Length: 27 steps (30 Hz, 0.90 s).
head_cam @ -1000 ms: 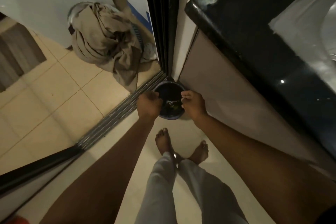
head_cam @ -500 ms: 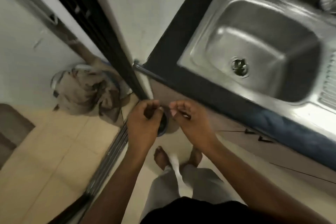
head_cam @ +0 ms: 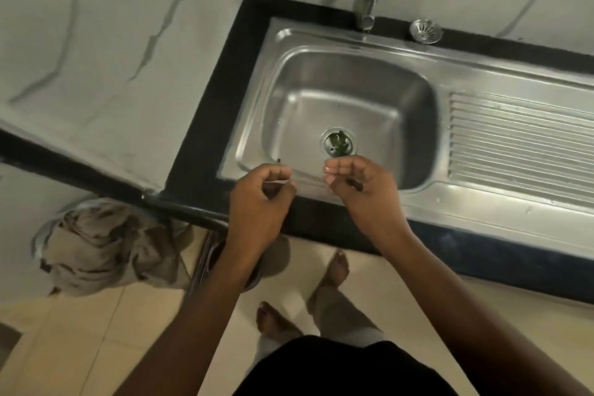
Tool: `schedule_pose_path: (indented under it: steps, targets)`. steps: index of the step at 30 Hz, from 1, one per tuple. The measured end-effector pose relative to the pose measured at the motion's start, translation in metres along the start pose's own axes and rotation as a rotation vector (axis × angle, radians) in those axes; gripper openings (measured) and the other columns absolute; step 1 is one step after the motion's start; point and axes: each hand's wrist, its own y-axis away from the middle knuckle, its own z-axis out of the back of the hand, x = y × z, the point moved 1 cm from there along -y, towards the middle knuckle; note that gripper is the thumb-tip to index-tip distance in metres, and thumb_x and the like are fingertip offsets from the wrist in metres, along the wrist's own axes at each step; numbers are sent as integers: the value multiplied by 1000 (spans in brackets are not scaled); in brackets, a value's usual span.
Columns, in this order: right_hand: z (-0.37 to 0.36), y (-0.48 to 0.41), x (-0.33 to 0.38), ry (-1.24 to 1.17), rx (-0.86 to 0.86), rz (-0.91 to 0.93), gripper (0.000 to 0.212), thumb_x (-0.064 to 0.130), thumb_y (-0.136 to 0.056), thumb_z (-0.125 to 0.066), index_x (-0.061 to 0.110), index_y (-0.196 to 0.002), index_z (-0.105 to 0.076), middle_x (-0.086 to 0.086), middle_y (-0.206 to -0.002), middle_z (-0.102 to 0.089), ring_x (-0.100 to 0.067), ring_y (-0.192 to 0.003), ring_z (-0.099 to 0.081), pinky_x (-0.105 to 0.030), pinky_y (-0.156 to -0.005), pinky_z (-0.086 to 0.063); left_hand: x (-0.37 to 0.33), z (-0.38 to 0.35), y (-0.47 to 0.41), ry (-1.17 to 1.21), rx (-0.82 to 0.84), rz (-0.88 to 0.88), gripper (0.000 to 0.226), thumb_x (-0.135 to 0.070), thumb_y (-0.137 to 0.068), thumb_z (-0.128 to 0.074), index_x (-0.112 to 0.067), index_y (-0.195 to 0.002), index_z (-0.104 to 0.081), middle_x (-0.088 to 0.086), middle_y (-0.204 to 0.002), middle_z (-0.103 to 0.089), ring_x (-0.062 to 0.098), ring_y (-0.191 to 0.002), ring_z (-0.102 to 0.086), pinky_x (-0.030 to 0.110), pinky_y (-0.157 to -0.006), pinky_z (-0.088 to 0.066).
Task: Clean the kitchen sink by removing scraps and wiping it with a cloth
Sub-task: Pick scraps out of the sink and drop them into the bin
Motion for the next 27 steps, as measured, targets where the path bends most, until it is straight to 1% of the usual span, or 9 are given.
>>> schedule_pose_path:
  steps: [6, 12, 14, 16, 17, 19, 21, 23, 27]
  targets:
    - [53, -61, -16, 67, 26, -97, 20, 9, -90, -78, 22, -105, -78, 8, -98, -80, -8, -92, -76, -44, -92, -62, -22, -48, -38, -74, 19, 26, 17, -27, -93, -78, -28, -109, -77, -19, -104, -78, -2, -96, -73, 18, -85, -60]
    - [86, -119, -55, 185, 116, -140, 20, 13, -91, -77, 22, -108, -79, 7, -90, -80, -9, -86, -77, -36, -87, -64, -24, -81, -68, -60, -24, 87, 17, -25, -92, -79, -29, -109, -77, -18, -105, -78, -3, -95, -72, 20, -85, -59]
    - [88, -136, -73, 348, 204, -162, 21, 17, -91, -76, 23, -111, -78, 9, -92, -78, -11, -88, -76, -28, -80, -61, -22, -86, -73, -55, -43, 104, 15, -25, -92, -78, -30, -107, -78, -17, -104, -78, -1, -95, -73, 25, -88, -61]
    - [84, -151, -91, 650, 371, -171, 25, 22, -91, -75, 24, -116, -75, 7, -101, -75, -14, -95, -72, -21, -72, -52, -19, -87, -78, -53, -62, 123, 13, -24, -94, -75, -29, -106, -78, -14, -104, -79, 5, -99, -74, 33, -92, -62]
    - [81, -156, -99, 792, 466, -185, 29, 24, -90, -76, 22, -119, -73, 4, -107, -74, -17, -100, -71, -22, -73, -53, -17, -86, -81, -50, -68, 135, 13, -22, -96, -73, -29, -106, -78, -12, -105, -79, 10, -101, -74, 37, -93, -63]
    - [72, -163, -115, 999, 621, -214, 38, 25, -89, -77, 15, -125, -69, -5, -117, -71, -24, -105, -68, -32, -84, -57, -14, -82, -88, -53, -72, 152, 16, -16, -97, -70, -27, -106, -78, -7, -105, -80, 20, -103, -76, 42, -91, -64]
    - [63, -168, -125, 1132, 716, -217, 38, 24, -89, -76, 9, -123, -66, -12, -119, -69, -29, -105, -68, -34, -83, -57, -11, -76, -98, -74, -89, 159, 19, -9, -97, -69, -22, -107, -79, -4, -105, -80, 21, -101, -77, 48, -94, -63]
    - [54, -173, -132, 1189, 753, -212, 34, 22, -91, -75, 7, -120, -64, -15, -121, -68, -31, -107, -69, -33, -79, -53, -9, -72, -108, -112, -111, 160, 20, -7, -95, -70, -20, -106, -79, -5, -104, -80, 19, -97, -77, 47, -93, -63]
    - [41, -177, -144, 1230, 735, -227, 33, 17, -96, -69, 6, -126, -62, -16, -128, -65, -34, -116, -67, -37, -91, -54, -7, -71, -129, -172, -110, 155, 19, -8, -95, -71, -24, -103, -79, -12, -102, -79, 7, -94, -75, 32, -88, -63]
